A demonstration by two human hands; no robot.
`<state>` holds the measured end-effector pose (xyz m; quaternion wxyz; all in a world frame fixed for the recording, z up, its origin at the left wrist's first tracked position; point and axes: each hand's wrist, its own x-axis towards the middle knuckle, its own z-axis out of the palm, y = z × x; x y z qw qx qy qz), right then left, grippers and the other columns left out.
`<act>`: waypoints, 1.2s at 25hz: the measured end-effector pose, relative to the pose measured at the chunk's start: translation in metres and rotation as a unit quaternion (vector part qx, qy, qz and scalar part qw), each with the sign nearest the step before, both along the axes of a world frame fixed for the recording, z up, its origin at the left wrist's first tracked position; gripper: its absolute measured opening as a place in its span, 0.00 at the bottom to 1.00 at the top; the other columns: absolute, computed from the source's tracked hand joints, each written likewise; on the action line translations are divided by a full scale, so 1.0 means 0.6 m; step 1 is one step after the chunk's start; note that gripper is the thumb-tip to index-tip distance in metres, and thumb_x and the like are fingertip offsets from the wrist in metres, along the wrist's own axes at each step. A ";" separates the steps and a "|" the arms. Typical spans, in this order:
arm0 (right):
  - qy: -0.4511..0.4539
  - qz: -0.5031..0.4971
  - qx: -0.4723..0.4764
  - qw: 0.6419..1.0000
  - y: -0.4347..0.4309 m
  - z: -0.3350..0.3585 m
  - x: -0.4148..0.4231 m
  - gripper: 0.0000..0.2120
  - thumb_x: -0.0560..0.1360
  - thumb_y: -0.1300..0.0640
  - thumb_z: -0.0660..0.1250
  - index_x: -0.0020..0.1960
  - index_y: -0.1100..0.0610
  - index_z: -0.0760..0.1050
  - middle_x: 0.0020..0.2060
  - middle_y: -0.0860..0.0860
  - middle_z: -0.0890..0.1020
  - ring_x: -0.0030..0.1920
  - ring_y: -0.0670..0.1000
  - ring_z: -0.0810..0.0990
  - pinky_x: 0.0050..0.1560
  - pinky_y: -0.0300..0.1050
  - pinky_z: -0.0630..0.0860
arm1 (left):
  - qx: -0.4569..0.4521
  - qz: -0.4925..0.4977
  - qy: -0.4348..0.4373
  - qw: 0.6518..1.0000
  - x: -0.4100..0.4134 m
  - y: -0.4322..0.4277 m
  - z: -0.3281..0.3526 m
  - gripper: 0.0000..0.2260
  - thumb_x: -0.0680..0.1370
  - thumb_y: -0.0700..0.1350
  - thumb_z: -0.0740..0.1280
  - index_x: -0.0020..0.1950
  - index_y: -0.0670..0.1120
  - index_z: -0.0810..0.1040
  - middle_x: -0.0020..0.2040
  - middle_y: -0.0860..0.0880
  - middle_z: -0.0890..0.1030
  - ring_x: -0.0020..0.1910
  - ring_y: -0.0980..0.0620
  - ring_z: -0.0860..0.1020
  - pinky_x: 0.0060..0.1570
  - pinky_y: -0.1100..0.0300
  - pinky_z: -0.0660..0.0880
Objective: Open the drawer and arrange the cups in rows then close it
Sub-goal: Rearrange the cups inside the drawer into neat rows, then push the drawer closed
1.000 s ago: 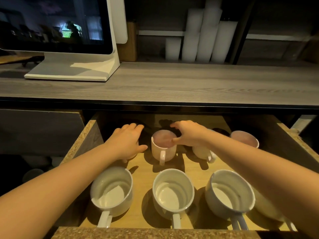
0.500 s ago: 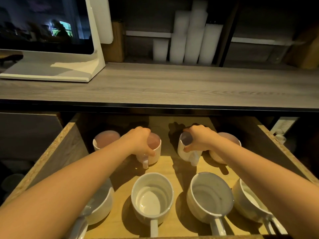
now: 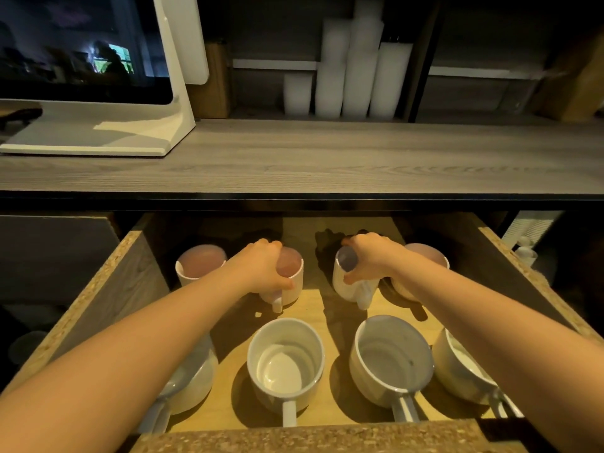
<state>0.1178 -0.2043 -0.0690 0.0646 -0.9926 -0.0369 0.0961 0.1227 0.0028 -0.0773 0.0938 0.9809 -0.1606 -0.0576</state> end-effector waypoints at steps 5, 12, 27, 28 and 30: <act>0.018 0.014 -0.036 0.999 0.017 0.041 -0.039 0.27 0.73 0.47 0.68 0.69 0.53 0.68 0.61 0.54 0.77 0.58 0.57 0.77 0.55 0.48 0.77 | 0.065 -0.025 -0.007 0.998 -0.042 -0.014 0.059 0.29 0.76 0.58 0.62 0.73 0.47 0.60 0.71 0.44 0.66 0.67 0.44 0.69 0.62 0.50 0.72; -0.028 0.071 -0.068 0.995 0.029 0.134 -0.231 0.22 0.77 0.45 0.59 0.70 0.48 0.65 0.61 0.51 0.78 0.50 0.52 0.79 0.51 0.47 0.79 | 0.058 -0.123 -0.041 0.990 -0.227 -0.006 0.151 0.24 0.77 0.59 0.58 0.72 0.53 0.63 0.67 0.50 0.73 0.61 0.50 0.75 0.56 0.53 0.75; -0.216 0.070 -0.020 0.974 0.016 0.062 -0.404 0.32 0.75 0.38 0.36 0.61 0.46 0.74 0.61 0.44 0.78 0.58 0.45 0.76 0.51 0.42 0.76 | -0.051 -0.082 -0.192 0.977 -0.361 0.044 0.079 0.35 0.70 0.67 0.42 0.66 0.51 0.70 0.63 0.51 0.77 0.59 0.52 0.75 0.53 0.56 0.73; -0.216 0.073 -0.018 0.973 0.015 0.063 -0.399 0.34 0.74 0.38 0.35 0.61 0.46 0.74 0.61 0.44 0.78 0.58 0.45 0.76 0.52 0.42 0.76 | -0.057 -0.082 -0.198 0.975 -0.355 0.045 0.077 0.34 0.70 0.67 0.44 0.66 0.50 0.70 0.62 0.51 0.78 0.58 0.51 0.76 0.52 0.55 0.74; -0.217 0.075 -0.009 0.973 0.014 0.064 -0.384 0.36 0.72 0.37 0.33 0.60 0.47 0.75 0.60 0.44 0.78 0.58 0.45 0.76 0.52 0.41 0.75 | -0.057 -0.085 -0.202 0.974 -0.339 0.044 0.075 0.32 0.71 0.66 0.46 0.65 0.50 0.71 0.61 0.50 0.79 0.57 0.50 0.77 0.50 0.55 0.75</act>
